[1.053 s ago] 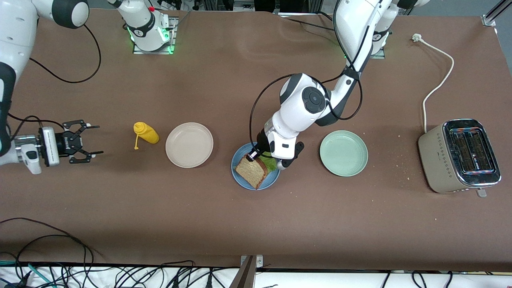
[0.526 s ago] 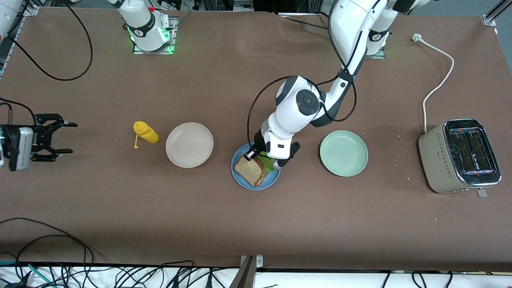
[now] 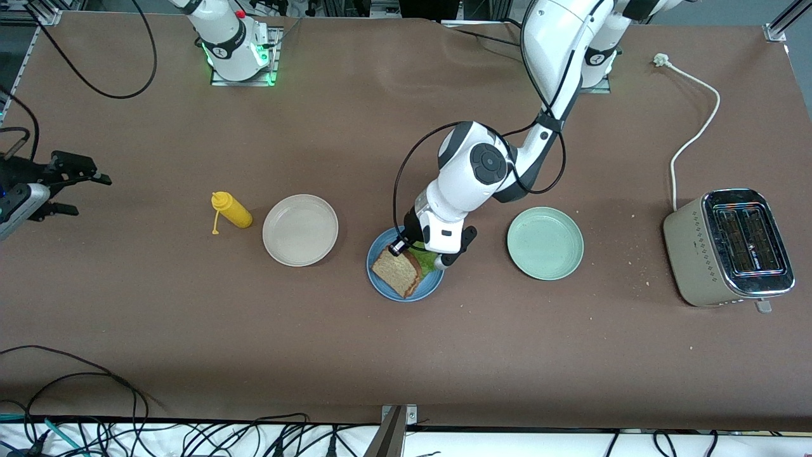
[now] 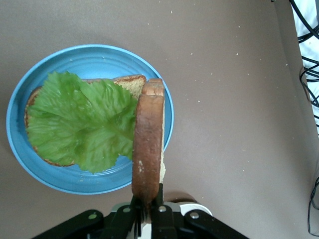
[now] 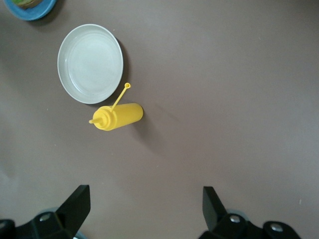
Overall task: Make sandwich in blue plate with both arms
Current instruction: 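Lower the left gripper's slice onto the lettuce while the right gripper retracts, then open the left gripper to release the slice on the lettuce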
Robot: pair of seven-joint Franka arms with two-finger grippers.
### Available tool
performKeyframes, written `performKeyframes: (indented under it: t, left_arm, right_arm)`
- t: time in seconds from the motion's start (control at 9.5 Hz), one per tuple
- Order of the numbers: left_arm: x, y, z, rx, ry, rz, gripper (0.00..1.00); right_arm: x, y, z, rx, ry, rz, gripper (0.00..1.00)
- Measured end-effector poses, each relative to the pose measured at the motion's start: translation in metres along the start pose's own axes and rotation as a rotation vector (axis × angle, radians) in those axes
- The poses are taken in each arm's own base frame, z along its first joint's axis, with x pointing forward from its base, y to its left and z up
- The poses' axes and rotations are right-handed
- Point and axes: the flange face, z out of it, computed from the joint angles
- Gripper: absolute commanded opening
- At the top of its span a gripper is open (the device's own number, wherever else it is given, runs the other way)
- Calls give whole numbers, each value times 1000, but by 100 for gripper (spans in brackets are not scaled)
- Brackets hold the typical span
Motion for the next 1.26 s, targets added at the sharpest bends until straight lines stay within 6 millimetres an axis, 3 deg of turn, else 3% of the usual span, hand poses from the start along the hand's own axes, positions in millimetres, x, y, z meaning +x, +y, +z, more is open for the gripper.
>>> performKeyframes:
  t: [0.21,0.53,0.84,0.95,1.05,1.16,1.26]
  left_arm:
    - [2,-2,3,6,1,-2,0]
    - [4,-11,13,32,-1,-8,3]
    - [6,-29,27,113,-22,-17,12]
    - [7,-34,32,130,-24,-21,24]
    - [8,-38,34,138,-24,-23,47]
    - [8,-39,35,142,-25,-23,59]
    - [8,-41,37,148,-26,-25,82]
  right_arm:
    - [9,-40,-14,-81,-34,213,100]
    - [11,-81,-21,-160,-6,587,100]
    - [0,-97,-42,-240,87,707,100]
    - [-2,-98,-45,-242,86,715,100]
    - [-4,-102,-45,-236,66,742,100]
    - [-2,-108,-47,-241,58,767,100]
    - [3,-113,-51,-252,67,773,100]
